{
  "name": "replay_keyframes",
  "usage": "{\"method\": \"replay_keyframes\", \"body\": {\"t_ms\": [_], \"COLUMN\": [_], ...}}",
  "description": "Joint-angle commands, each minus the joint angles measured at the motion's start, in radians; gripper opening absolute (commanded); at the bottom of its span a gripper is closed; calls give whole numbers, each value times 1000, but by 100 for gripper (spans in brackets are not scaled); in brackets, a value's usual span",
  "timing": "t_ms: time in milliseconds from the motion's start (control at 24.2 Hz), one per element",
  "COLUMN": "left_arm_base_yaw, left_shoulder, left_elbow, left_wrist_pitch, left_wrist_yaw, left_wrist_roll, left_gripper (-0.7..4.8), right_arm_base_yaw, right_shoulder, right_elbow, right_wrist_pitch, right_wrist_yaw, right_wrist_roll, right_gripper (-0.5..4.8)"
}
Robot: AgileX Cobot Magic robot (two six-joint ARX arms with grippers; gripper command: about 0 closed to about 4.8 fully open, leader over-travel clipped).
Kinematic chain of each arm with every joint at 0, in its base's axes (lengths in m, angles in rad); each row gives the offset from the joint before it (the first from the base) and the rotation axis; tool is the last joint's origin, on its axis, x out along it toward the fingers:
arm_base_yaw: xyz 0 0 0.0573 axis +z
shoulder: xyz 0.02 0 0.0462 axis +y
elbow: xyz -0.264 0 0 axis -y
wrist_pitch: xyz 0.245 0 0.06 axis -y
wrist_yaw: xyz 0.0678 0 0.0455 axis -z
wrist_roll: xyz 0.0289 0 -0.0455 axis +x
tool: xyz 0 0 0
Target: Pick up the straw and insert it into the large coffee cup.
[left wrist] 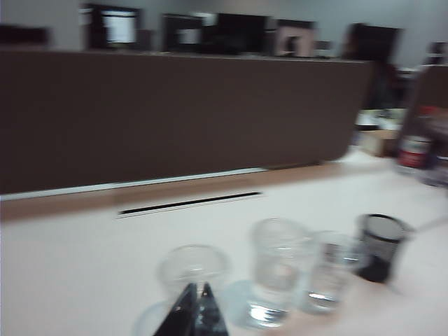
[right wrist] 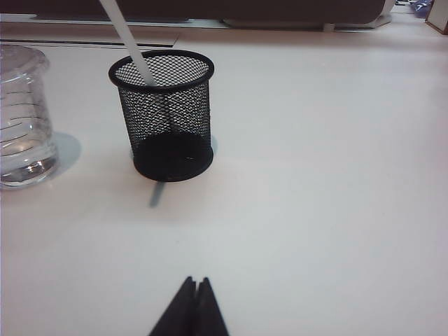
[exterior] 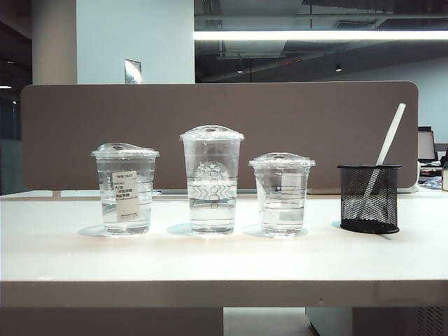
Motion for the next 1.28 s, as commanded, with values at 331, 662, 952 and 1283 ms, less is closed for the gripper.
{"method": "replay_keyframes", "body": {"t_ms": [331, 662, 952, 1283], "left_arm_base_yaw": [-13, -12, -12, -12], "left_shoulder": [72, 63, 63, 63], "left_elbow": [531, 539, 539, 539], "left_wrist_pitch": [-806, -855, -855, -832], "left_wrist_yaw": [93, 92, 92, 92], "left_wrist_roll": [91, 111, 111, 113], "left_gripper": [-4, -4, -4, -4], "right_arm_base_yaw": [0, 1, 0, 1], "right_shoulder": [-1, -1, -1, -1], "right_elbow": [-7, -7, -7, -7], "right_wrist_pitch": [14, 14, 14, 16], "right_wrist_yaw": [2, 2, 2, 2], "right_wrist_roll": [0, 0, 0, 0], "right_gripper": [-1, -1, -1, -1]}}
